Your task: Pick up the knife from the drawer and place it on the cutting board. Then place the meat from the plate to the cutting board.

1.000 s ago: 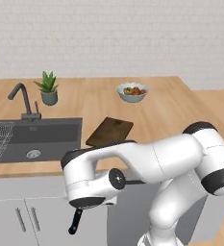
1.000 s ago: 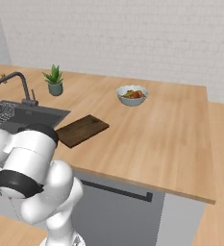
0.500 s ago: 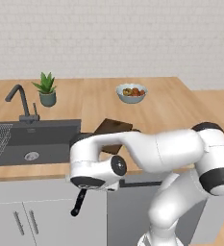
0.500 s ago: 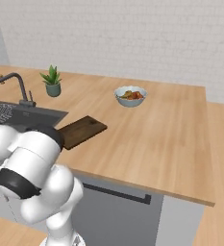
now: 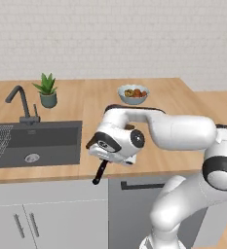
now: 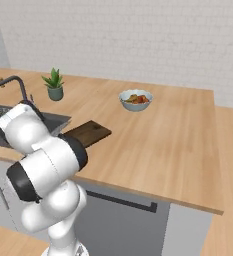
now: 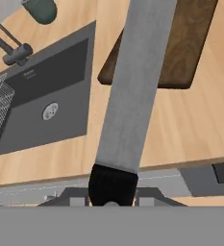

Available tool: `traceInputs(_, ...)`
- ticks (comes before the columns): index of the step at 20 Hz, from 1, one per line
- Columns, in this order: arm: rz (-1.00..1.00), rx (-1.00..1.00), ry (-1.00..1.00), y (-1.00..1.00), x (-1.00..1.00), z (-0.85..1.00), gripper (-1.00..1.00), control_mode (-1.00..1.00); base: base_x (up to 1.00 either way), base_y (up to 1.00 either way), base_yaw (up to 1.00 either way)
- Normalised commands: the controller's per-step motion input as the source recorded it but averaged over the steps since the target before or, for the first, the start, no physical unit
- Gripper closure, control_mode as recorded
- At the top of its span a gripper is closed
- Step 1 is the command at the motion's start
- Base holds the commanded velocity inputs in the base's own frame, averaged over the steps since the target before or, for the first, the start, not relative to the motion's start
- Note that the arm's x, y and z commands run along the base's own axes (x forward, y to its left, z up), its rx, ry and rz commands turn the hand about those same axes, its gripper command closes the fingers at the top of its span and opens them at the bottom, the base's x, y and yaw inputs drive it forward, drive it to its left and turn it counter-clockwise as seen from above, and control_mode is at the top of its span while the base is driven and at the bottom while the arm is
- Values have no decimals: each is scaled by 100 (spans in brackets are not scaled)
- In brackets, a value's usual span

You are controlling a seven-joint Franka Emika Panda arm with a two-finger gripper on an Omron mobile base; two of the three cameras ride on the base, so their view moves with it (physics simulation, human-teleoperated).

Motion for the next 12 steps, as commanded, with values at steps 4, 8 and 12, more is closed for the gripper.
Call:
traceInputs(4, -10, -12, 6, -53, 100, 0, 100, -100, 0, 0, 0)
traceInputs(8, -20, -8, 10, -16, 100, 1, 100, -100, 0, 0, 0)
traceInputs(12, -24, -1, 13, 0, 100, 1, 100, -100, 0, 0, 0)
